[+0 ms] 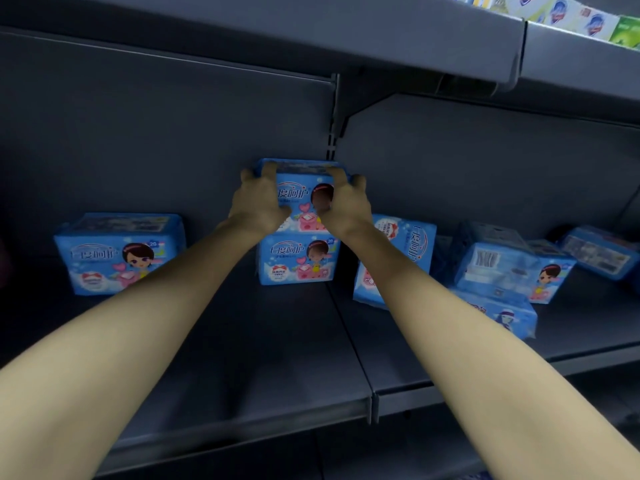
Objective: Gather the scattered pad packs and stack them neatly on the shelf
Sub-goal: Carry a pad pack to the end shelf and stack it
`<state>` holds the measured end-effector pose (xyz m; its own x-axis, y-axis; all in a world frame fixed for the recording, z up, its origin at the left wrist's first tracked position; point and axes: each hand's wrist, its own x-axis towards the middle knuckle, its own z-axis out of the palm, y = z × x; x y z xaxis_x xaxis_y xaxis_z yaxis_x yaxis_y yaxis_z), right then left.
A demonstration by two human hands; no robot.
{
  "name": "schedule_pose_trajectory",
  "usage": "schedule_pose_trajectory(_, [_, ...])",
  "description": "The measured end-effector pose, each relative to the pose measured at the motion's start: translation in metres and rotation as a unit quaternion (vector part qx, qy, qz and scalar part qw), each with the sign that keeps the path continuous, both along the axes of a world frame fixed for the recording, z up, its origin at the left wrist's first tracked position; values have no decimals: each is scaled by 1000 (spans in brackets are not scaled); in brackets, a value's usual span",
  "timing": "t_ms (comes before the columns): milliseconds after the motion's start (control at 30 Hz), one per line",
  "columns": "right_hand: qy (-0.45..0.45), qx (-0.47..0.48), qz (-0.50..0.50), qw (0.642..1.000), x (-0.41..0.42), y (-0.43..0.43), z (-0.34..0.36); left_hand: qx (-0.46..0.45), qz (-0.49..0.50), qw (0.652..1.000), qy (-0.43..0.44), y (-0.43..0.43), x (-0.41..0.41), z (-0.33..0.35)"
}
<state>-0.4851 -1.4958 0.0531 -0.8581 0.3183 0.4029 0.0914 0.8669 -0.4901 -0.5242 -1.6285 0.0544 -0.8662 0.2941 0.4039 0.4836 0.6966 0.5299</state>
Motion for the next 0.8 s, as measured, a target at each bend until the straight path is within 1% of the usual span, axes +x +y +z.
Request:
schedule_pose_trajectory(167, [39, -3, -6, 999, 4, -6, 1, 20, 3, 1000, 4, -3, 9, 3])
schedule_pose_trajectory(400, [64, 35, -2, 997, 14, -25, 6, 48, 15, 999, 17, -18, 23, 9])
schedule_pose_trajectory(633, [73, 60, 6, 995, 25, -51, 7, 48, 31, 997, 52, -47, 33, 14])
schedule_pose_trajectory(800, [72, 91, 24, 993, 30, -79, 8, 24, 59, 996, 67, -75, 40, 16])
